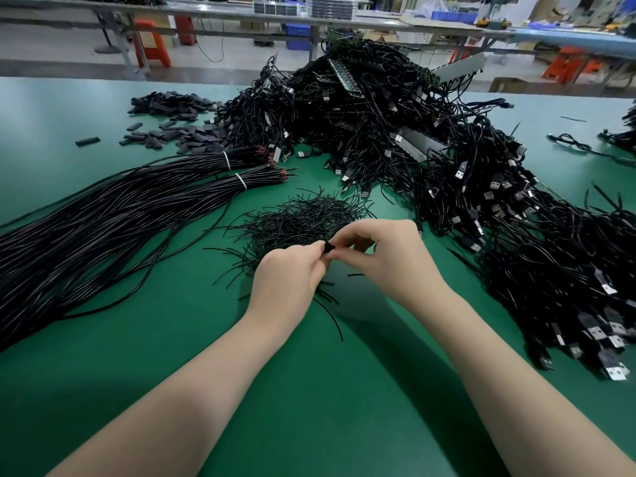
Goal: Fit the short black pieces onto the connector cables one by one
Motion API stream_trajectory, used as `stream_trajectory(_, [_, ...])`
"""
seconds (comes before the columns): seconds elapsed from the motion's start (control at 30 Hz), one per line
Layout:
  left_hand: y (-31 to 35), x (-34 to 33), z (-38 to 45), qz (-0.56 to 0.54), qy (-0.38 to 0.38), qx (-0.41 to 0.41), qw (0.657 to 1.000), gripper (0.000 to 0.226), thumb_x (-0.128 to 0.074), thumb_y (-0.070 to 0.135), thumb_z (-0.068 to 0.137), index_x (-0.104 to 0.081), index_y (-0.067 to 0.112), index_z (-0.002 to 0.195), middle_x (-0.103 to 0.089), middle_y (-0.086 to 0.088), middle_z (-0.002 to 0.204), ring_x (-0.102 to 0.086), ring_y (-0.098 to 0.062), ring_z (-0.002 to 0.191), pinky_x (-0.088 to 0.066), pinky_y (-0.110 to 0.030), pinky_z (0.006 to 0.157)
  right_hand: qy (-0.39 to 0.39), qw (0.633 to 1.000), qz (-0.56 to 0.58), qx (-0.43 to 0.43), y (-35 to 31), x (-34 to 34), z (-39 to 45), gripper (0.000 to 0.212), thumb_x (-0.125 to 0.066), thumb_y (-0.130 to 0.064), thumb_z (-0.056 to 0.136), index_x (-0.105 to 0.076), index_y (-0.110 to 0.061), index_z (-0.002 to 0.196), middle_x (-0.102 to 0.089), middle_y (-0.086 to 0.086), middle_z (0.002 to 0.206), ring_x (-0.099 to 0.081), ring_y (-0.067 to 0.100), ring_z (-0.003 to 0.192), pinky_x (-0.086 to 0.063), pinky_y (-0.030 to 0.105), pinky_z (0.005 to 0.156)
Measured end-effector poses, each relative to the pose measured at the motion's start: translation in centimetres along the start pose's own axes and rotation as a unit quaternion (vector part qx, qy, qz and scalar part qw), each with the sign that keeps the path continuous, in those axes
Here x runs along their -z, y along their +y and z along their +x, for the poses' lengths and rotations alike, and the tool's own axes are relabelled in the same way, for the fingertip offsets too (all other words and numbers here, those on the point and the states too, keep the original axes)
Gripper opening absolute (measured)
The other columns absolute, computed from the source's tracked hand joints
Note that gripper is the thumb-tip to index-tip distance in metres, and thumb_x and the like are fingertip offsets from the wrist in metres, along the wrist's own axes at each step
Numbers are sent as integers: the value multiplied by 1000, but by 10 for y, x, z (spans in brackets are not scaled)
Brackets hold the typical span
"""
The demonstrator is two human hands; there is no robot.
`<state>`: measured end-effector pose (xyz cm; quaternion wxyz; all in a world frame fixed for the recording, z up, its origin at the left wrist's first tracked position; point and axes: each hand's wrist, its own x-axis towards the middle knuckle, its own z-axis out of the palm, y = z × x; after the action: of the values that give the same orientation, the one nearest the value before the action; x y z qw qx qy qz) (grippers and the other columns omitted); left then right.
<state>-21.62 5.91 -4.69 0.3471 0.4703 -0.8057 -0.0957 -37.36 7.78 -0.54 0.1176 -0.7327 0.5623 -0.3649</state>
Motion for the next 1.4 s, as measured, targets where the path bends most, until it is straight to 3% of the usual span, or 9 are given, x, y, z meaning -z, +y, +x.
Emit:
stream_trajectory(0.2, [5,1,0,-8,22,-11,1000,28,-59,23,96,-58,11,71,-46,-1,58,-52,-34,58,-44,-43,54,20,996,72,-39,-4,1,0,13,-80,-11,76,-76,-23,77,-69,-20,69,-64,0,70,-43,6,64])
stream_trajectory(0.33, [3,-1,1,-15,13,-35,999,21,-57,21,96,-68,6,87,-62,-9,66,-55,-34,64,-46,-46,62,-3,993,101,-65,-4,9,2,11,-82,-16,75,-76,-23,82,-71,-15,70,-62,-5,62,-47,10,64])
stream_trajectory(0.43, [4,-1,1,8,-2,-67,998,26,-52,27,98,-71,9,99,-66,-5,73,-56,-31,69,-44,-45,68,-25,998,5,-58,-2,21,4,14,-84,-29,72,-76,-24,82,-67,-14,69,-55,-5,59,-42,10,60])
stream_trajectory(0.6, [6,2,2,39,5,-142,989,44,-39,36,97,-67,8,78,-58,-3,60,-51,-27,56,-45,-44,60,-60,989,-122,-65,-4,39,7,22,-81,-51,65,-68,-33,65,-64,-11,64,-50,1,59,-41,26,54])
stream_trajectory(0.8, [11,-6,1,7,44,-318,947,28,-58,28,92,-76,9,82,-67,-1,69,-58,-24,60,-48,-32,64,-200,964,142,-107,23,47,3,37,-76,-51,58,-70,-15,63,-62,-3,57,-46,12,54,-37,26,51])
stream_trajectory(0.93, [11,-7,-2,-159,53,-156,973,16,-62,23,93,-76,15,94,-68,5,74,-59,-14,69,-49,-36,69,-125,884,390,-223,33,13,-6,17,-72,-30,70,-66,-16,62,-57,2,61,-47,17,60,-38,26,56])
stream_trajectory(1.03, [8,-5,-3,-279,96,28,955,18,-60,18,94,-70,31,103,-70,18,78,-64,1,78,-51,-18,73,-14,897,388,-212,20,-17,-3,25,-73,-31,83,-64,-18,64,-58,1,59,-45,15,53,-36,26,50])
stream_trajectory(1.13, [5,-8,1,-322,106,132,931,15,-61,18,95,-74,18,103,-71,16,76,-64,4,76,-47,-8,72,80,919,335,-192,5,-36,-5,26,-70,-30,87,-66,-19,63,-63,-2,61,-52,12,56,-45,30,57])
stream_trajectory(1.4, [-1,-12,5,-356,110,187,909,33,-67,21,91,-67,8,121,-73,-3,111,-68,-6,101,-53,-23,91,127,926,316,-162,-3,-44,-13,22,-67,-23,90,-68,-27,68,-69,-13,68,-60,-1,65,-53,21,67])
